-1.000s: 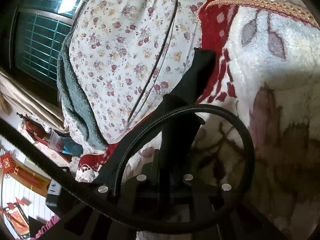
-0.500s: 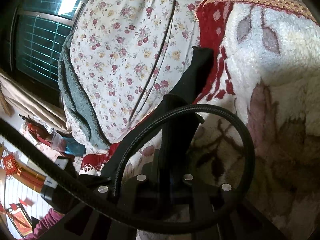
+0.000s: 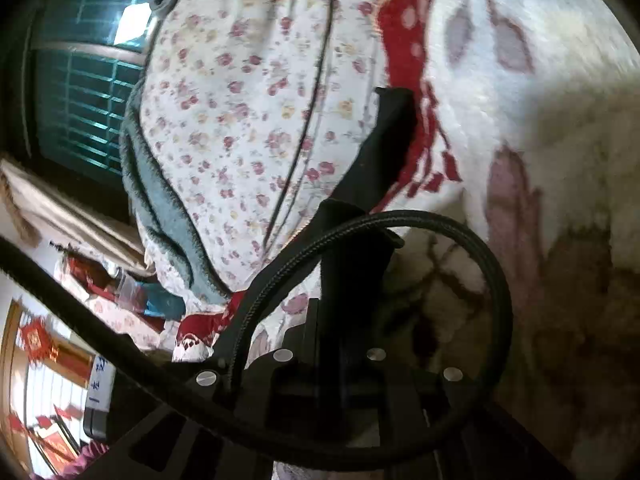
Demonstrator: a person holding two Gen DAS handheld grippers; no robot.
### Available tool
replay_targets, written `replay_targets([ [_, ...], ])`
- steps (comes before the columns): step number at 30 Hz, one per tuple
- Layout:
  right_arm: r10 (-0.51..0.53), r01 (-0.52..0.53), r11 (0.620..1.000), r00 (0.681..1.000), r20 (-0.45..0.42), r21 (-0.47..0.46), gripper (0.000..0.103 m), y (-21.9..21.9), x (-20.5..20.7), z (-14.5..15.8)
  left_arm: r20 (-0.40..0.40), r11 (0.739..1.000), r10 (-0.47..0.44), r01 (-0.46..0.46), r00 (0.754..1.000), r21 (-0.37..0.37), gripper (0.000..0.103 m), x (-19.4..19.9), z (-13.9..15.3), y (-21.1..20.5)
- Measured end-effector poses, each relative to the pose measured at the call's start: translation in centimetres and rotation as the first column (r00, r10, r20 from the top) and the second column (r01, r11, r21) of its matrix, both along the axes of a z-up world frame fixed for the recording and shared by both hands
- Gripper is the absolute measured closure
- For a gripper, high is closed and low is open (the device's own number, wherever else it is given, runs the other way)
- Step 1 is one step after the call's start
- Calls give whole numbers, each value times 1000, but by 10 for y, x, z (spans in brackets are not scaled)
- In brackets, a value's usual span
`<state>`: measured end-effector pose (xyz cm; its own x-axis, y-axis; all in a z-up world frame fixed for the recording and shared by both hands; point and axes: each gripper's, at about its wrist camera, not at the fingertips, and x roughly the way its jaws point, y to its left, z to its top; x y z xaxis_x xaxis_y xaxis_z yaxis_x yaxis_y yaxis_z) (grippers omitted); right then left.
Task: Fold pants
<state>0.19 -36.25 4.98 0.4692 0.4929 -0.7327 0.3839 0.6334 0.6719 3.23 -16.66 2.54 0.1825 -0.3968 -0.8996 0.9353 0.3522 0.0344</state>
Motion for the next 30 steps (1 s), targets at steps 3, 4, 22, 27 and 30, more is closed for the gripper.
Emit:
replay_targets([
  [3, -21, 20, 999, 1000, 10, 25, 97, 2, -3, 3, 89, 1000, 10, -11, 996, 12, 90, -17, 4, -3],
  [4, -27, 27, 999, 1000, 9, 29, 97, 2, -4, 4, 77, 1000, 16, -17, 997, 10, 90, -14, 5, -2],
  [22, -35, 31, 998, 996, 81, 51, 97, 3, -13, 36, -115, 996, 36, -45, 993, -73, 42, -16, 46, 27],
  [27, -29, 24, 998, 996, 81, 59, 97, 0, -13, 35, -99, 1000, 13, -15, 995, -24, 42, -12, 31, 17],
  [30, -36, 30, 997, 996, 83, 71, 97, -1, -13, 34, -33, 999, -17, 18, 999, 28, 41, -19, 15, 8],
])
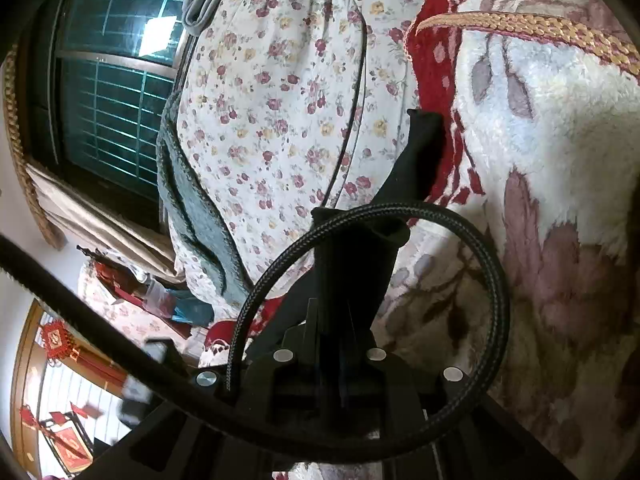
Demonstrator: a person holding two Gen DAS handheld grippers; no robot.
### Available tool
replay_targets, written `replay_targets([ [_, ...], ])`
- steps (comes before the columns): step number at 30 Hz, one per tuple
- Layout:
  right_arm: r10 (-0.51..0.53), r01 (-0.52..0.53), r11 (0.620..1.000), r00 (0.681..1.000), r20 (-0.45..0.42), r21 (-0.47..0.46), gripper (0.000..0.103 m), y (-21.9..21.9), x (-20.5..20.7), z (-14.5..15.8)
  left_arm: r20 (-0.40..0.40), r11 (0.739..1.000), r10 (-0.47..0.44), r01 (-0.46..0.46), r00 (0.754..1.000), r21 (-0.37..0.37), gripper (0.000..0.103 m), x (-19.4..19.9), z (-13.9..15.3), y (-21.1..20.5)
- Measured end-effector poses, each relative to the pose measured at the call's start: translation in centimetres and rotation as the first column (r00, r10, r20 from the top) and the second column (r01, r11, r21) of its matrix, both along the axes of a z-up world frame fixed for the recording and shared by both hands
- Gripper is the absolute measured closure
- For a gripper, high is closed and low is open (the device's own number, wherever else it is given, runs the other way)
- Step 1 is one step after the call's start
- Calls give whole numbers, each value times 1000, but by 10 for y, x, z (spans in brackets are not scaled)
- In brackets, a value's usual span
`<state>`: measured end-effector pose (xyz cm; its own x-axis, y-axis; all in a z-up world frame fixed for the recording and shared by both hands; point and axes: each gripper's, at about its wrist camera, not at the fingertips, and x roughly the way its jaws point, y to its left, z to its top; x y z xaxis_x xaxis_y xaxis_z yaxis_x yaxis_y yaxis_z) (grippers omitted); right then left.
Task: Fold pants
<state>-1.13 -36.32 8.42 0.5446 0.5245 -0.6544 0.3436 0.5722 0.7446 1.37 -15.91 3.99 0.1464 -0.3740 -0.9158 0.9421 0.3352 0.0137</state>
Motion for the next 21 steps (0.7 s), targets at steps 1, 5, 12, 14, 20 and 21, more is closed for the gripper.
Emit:
replay_targets([
  [1, -1, 1, 1000, 1000, 1, 6, 97, -2, 0, -1, 14, 1000, 4, -5, 1000, 22, 43, 0, -8, -2],
  [5, -1, 1, 1000, 1000, 10, -2, 97, -2, -2, 2, 16, 999, 40, -40, 999, 19, 73, 1, -16, 1],
  [12, 7, -6, 999, 999, 36, -34, 97, 5, -11, 19, 16, 991, 87, -85, 996, -100, 87, -17, 13, 24],
  [14, -4, 5, 999, 999, 33, -35, 97, 5, -15, 22, 25, 989, 89, -85, 996, -124, 87, -25, 22, 27],
  [20, -7, 11, 996, 999, 41, -90, 97, 9, -7, 46, 25, 975, 130, -123, 991, -186, 87, -21, 57, 42],
  [21, -34, 37, 990, 999, 24, -132, 97, 9, 2, 45, 42, 966, 191, -180, 981, -186, 86, -8, 60, 44],
])
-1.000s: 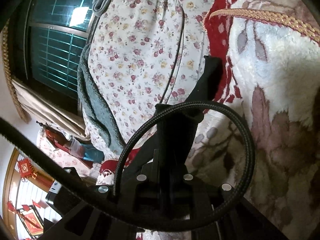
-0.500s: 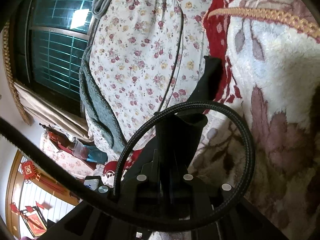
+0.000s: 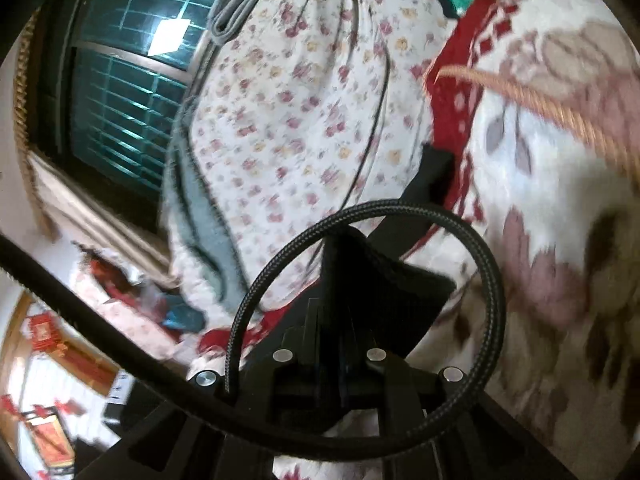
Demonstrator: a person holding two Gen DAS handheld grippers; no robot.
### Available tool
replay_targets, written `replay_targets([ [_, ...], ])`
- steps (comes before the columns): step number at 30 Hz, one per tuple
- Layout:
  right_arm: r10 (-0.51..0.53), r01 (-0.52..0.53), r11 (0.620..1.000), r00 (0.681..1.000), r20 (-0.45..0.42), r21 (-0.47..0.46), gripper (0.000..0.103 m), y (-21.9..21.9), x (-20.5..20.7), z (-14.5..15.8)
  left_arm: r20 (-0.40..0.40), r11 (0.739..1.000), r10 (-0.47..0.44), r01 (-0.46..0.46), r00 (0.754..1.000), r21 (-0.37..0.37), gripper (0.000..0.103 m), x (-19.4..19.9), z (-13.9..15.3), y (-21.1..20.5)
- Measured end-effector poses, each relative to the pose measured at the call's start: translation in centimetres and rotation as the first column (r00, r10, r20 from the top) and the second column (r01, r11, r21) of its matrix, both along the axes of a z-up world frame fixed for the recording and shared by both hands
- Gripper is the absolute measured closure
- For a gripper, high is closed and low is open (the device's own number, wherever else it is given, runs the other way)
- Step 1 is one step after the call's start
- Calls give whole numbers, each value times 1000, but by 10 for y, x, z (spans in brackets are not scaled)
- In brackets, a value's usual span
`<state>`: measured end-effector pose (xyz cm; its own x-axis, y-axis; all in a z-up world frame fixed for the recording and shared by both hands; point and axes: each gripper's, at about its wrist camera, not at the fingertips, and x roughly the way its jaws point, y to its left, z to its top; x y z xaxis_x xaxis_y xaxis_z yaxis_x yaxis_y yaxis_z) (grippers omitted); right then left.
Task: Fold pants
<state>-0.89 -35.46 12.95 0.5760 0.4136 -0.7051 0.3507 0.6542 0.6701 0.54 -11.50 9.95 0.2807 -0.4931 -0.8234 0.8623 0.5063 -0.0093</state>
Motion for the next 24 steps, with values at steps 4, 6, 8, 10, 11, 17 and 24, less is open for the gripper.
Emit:
replay_targets([
  [4, -29, 26, 999, 986, -165, -20, 56, -4, 55, -52, -139, 961, 276, -268, 951, 73, 64, 75, -21, 10],
  [6, 11, 18, 994, 965, -263, 109, 56, -6, 72, -87, -172, 928, 372, -365, 912, 71, 64, 91, -28, 23],
  [8, 4, 35, 988, 968, -250, 152, 56, -8, 67, -88, -152, 924, 383, -380, 911, 55, 64, 86, -26, 38],
  [10, 33, -26, 999, 978, -204, 37, 56, -7, 52, -66, -126, 926, 379, -376, 917, 47, 64, 73, -23, 48],
  [11, 40, -42, 999, 977, -211, -6, 56, -7, 43, -60, -114, 928, 374, -372, 921, 34, 64, 63, -21, 54],
  [17, 78, -78, 997, 950, -302, 12, 56, 1, 23, -90, -138, 925, 372, -379, 918, -31, 64, 30, -24, 68],
  [24, -52, 64, 996, 981, -188, 61, 79, -9, 32, -134, -184, 902, 416, -430, 891, -42, 60, 23, -43, 74],
])
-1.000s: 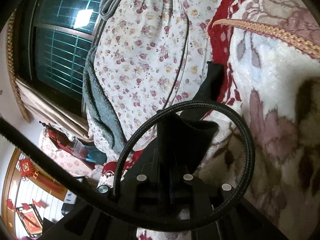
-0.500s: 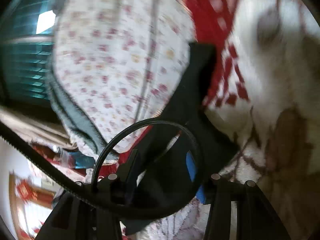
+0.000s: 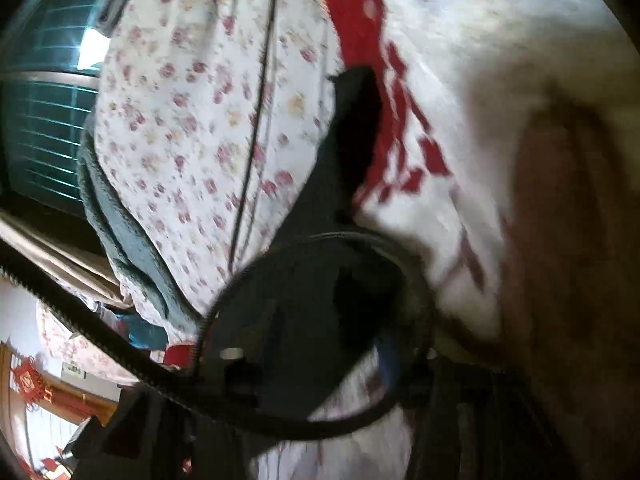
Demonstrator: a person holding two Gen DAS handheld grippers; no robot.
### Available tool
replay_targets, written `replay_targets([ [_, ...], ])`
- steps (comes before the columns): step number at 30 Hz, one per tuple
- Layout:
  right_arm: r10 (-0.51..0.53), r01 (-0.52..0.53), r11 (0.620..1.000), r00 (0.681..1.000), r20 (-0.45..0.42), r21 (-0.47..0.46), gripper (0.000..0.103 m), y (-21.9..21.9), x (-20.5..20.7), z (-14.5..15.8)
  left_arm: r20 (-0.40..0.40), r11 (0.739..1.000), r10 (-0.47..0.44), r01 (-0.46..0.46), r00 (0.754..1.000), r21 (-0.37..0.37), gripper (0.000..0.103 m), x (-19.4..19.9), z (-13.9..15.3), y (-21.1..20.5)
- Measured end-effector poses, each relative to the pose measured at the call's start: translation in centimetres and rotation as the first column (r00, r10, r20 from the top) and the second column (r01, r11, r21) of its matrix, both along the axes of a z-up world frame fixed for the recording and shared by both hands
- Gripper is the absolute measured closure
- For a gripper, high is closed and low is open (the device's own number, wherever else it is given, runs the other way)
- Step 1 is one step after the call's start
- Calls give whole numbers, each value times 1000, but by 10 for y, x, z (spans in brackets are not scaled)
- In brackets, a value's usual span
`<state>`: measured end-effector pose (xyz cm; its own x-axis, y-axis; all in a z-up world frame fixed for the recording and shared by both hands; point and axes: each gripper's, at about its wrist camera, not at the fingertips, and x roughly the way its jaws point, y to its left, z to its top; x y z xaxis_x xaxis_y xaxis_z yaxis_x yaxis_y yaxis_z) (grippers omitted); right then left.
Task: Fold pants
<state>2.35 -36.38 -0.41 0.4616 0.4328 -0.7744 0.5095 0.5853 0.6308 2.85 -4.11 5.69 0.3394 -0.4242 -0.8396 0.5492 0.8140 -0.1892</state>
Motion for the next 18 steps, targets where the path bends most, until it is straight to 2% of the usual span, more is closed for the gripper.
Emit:
replay_targets([
  [1, 10, -10, 1000, 1000, 0, 4, 90, 1, 1, -3, -9, 1000, 7, -7, 1000, -8, 60, 1, -2, 0],
  [3, 27, -27, 1000, 1000, -5, 4, 95, 3, 1, -2, -25, 999, 23, -24, 999, -24, 60, 5, -8, -2],
  [5, 30, -30, 1000, 999, 18, 0, 97, 2, -5, 13, -31, 999, 34, -35, 999, -29, 60, 5, -11, -3],
  [10, 99, -88, 991, 990, 97, -105, 97, -7, -31, 93, -27, 999, 22, -23, 999, -49, 60, -10, -9, -6],
  [12, 117, -102, 985, 988, 99, -142, 97, -11, -47, 122, -64, 995, -6, 0, 998, -99, 60, -21, -3, -1],
  [14, 155, -135, 968, 985, 80, -209, 97, -15, -68, 148, -93, 990, -32, 19, 995, -137, 59, -30, 0, 3],
  [15, 190, -174, 949, 981, 36, -263, 97, -14, -78, 157, -76, 990, -33, 22, 997, -138, 57, -40, 1, 6],
  [18, 214, -238, 915, 971, -106, -326, 97, -13, -93, 143, -37, 996, -14, 11, 999, -91, 57, -56, -7, 10],
])
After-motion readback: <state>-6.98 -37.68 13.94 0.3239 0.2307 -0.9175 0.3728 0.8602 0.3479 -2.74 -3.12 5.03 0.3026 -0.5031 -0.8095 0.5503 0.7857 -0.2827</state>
